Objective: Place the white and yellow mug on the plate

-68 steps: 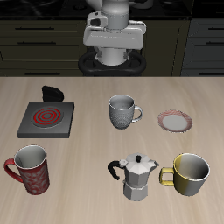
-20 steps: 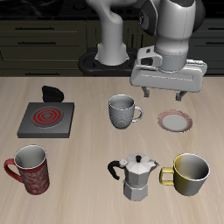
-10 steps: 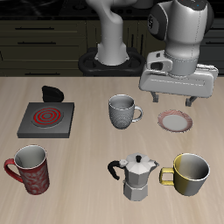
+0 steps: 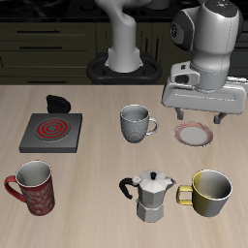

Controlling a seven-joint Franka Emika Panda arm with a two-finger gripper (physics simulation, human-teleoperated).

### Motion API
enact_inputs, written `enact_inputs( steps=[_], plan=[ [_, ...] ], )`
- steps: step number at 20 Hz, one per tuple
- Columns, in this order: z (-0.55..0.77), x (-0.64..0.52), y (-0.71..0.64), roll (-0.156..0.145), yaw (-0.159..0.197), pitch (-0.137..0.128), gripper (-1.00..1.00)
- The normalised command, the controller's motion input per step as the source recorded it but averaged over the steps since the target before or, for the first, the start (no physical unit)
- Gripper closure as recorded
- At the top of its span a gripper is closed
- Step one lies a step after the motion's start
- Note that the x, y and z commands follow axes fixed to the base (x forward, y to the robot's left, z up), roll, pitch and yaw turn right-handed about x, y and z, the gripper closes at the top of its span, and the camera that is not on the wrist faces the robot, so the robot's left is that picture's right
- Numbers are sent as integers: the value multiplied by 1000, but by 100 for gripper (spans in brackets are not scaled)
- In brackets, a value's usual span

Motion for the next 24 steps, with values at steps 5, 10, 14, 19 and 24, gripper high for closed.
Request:
enact_inputs(
  steps=[5, 10, 14, 19, 24],
  plan=[
    [131, 181, -26, -31, -27, -42, -100],
    [99, 189, -115, -18, 2, -42, -100],
    [-98, 207, -84, -33, -1, 32, -100],
    [-112, 100, 88, -7, -23, 17, -100],
    [-199, 92, 54, 6, 10, -28, -100]
  ],
)
